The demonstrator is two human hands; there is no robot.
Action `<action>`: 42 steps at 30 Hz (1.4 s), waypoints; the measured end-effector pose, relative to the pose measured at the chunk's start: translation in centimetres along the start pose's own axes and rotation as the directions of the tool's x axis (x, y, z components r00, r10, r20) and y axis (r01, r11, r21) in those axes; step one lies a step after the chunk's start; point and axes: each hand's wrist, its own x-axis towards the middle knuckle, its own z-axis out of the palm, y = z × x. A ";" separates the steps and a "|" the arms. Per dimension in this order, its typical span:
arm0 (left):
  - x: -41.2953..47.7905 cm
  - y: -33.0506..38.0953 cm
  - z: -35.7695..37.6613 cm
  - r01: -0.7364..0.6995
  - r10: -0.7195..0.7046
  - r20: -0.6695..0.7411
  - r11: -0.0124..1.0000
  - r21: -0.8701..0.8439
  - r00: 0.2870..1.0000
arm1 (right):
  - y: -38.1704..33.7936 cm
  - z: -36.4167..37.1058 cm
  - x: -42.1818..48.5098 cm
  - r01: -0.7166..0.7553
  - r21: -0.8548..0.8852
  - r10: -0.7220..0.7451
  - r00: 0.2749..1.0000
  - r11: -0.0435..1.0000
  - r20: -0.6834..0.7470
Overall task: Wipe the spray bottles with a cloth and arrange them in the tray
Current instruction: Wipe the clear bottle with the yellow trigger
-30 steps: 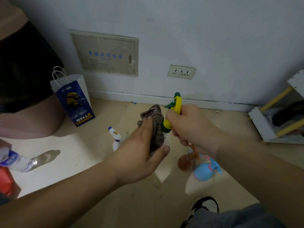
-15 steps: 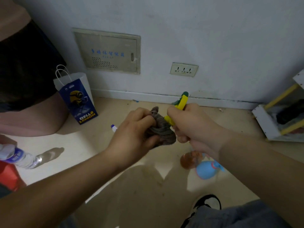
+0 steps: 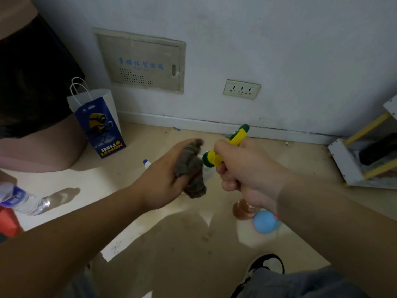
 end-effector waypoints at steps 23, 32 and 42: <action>-1.6 -1.5 2.9 0.586 -0.721 0.137 0.420 -0.693 0.679 | 0.1 -2.8 0.3 0.024 0.118 -0.032 0.997 0.993 0.066; 0.5 0.2 -0.2 0.328 -0.742 0.269 -0.069 -0.942 0.615 | 0.5 -3.4 1.3 -0.048 0.246 0.001 0.982 0.968 0.186; -0.4 1.0 0.1 0.689 -0.807 -0.051 0.533 -0.492 0.588 | 2.2 -4.3 1.6 0.140 -0.060 -0.128 0.978 0.988 0.163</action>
